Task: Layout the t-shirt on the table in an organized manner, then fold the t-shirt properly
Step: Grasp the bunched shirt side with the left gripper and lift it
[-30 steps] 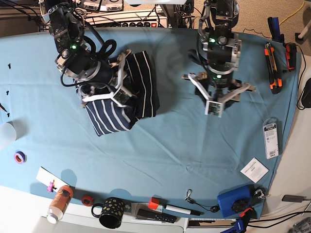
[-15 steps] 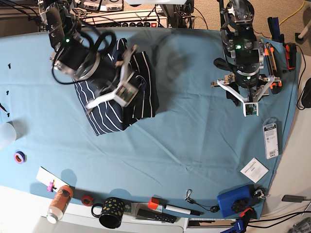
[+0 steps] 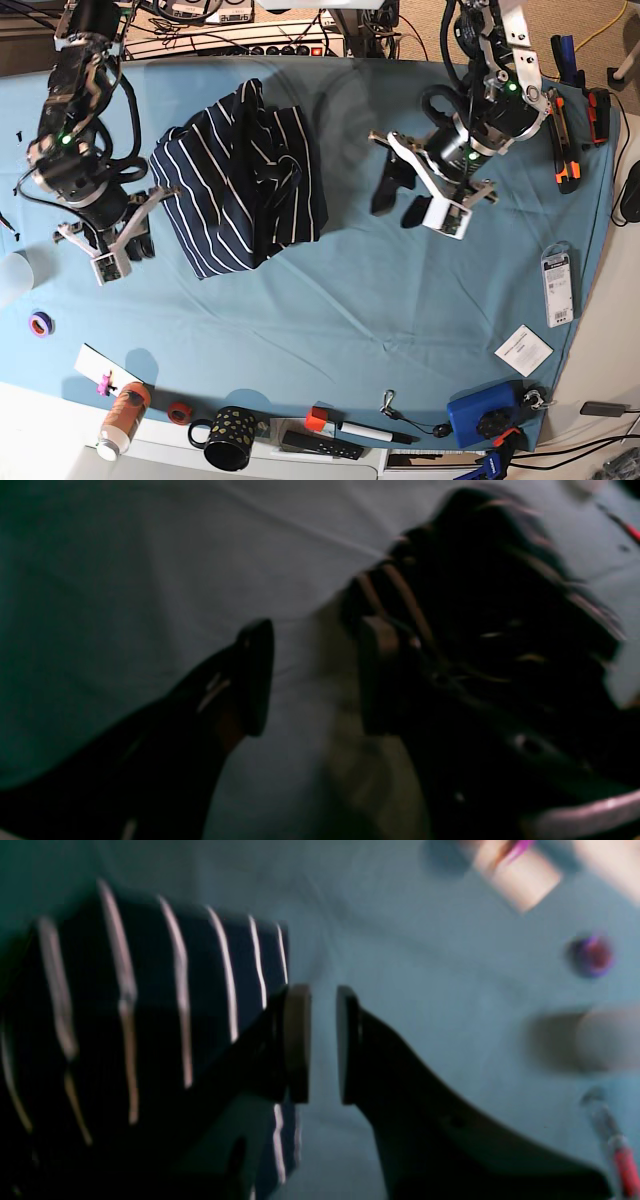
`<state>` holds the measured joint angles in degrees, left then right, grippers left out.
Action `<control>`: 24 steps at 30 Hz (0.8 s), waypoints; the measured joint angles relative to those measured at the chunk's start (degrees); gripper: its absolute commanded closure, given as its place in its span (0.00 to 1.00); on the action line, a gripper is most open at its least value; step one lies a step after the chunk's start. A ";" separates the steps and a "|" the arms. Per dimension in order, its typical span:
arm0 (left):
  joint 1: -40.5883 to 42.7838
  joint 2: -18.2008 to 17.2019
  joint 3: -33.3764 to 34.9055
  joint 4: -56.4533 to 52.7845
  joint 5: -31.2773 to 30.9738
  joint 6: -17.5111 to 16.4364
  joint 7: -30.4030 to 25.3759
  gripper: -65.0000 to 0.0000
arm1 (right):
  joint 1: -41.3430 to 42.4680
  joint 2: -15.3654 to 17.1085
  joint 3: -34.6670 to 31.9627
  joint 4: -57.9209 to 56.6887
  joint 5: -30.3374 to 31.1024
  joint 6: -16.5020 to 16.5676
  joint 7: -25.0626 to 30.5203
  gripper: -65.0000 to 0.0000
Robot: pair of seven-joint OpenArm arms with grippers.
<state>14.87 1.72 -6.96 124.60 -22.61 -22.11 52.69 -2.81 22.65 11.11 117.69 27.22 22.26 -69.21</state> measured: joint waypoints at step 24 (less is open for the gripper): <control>-9.81 -0.11 22.16 -14.27 6.91 6.03 2.12 0.60 | -0.63 -0.13 1.36 -17.81 10.29 7.39 -2.58 0.85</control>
<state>5.06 1.61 15.20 110.32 -15.70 -16.08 54.81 -3.44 22.52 12.47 99.88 37.52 29.65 -71.79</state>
